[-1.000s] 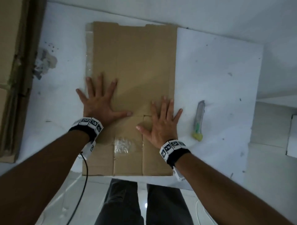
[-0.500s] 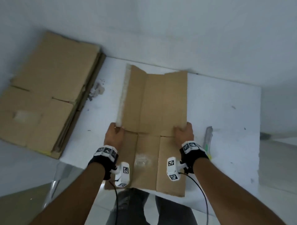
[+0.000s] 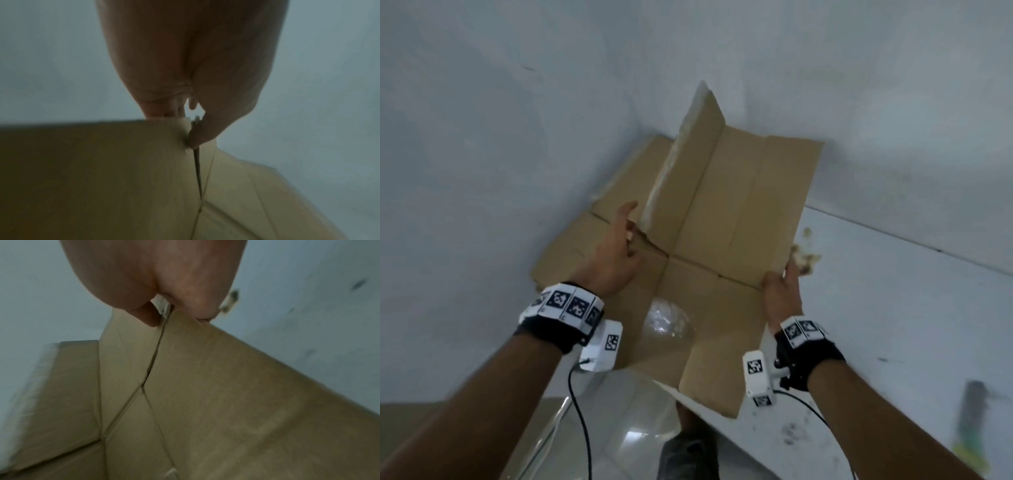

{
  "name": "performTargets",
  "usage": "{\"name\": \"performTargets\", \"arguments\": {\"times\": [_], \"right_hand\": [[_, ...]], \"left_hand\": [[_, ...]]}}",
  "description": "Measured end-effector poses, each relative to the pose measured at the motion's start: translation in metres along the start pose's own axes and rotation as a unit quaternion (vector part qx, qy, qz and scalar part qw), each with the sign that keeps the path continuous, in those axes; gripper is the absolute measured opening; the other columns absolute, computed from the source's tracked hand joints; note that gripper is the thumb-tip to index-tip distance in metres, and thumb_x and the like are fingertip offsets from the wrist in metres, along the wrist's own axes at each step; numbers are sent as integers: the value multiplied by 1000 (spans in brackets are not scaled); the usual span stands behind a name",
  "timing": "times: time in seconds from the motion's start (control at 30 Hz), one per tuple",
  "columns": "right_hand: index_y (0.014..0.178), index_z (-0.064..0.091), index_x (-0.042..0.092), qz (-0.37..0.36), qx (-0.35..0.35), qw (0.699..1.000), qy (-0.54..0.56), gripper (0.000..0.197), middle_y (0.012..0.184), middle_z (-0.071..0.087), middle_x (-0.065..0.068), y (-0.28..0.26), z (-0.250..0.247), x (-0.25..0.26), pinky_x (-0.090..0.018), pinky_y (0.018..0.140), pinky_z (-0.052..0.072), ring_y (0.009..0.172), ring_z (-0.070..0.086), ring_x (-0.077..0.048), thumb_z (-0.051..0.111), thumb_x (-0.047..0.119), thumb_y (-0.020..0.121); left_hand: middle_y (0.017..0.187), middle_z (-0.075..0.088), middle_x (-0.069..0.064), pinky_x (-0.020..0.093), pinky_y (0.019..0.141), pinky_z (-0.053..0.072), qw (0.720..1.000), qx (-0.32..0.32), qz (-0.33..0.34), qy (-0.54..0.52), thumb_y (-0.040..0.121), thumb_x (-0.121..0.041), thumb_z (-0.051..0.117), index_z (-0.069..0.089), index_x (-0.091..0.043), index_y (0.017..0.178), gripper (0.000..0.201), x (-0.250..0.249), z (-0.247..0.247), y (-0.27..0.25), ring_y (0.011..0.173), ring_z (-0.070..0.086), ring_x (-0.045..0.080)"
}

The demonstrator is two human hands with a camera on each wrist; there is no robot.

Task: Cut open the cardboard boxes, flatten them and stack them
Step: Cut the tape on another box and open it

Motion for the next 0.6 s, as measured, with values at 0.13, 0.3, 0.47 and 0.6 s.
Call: {"name": "performTargets", "arguments": {"times": [0.13, 0.3, 0.47, 0.6], "right_hand": [[146, 36, 30, 54, -2, 999, -6, 53, 126, 61, -5, 40, 120, 3, -36, 93, 46, 109, 58, -29, 41, 12, 96], [159, -10, 11, 122, 48, 941, -312, 91, 165, 17, -18, 90, 218, -38, -46, 111, 38, 142, 35, -40, 58, 14, 98], [158, -20, 16, 50, 9, 900, -433, 101, 167, -4, -14, 103, 227, -42, -53, 108, 42, 142, 28, -44, 61, 19, 97], [156, -25, 25, 70, 80, 884, -456, 105, 160, 24, -23, 116, 220, -66, -53, 110, 39, 136, 39, -46, 59, 46, 96]], "left_hand": [[157, 30, 18, 50, 113, 34, 984, -67, -17, 162, 78, -6, 75, 25, -14, 159, 96, 81, -63, 54, 138, 39, 40], [171, 0, 4, 64, 118, 23, 950, 151, -127, 243, 69, -71, 78, 15, -40, 160, 115, 208, 8, 59, 154, 11, 41], [152, -55, 3, 83, 111, 0, 924, 258, -168, 229, 49, -87, 77, -32, -50, 149, 152, 271, 79, 36, 145, -35, 50], [147, -59, 5, 84, 109, -4, 920, 275, -175, 220, 48, -86, 78, -36, -49, 147, 156, 277, 80, 42, 141, -41, 49]]}}
Point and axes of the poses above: each hand's wrist, its own y-axis towards the middle knuckle, its own z-axis out of the palm, x = y × z, the point moved 10 cm from there along y, towards the middle knuckle
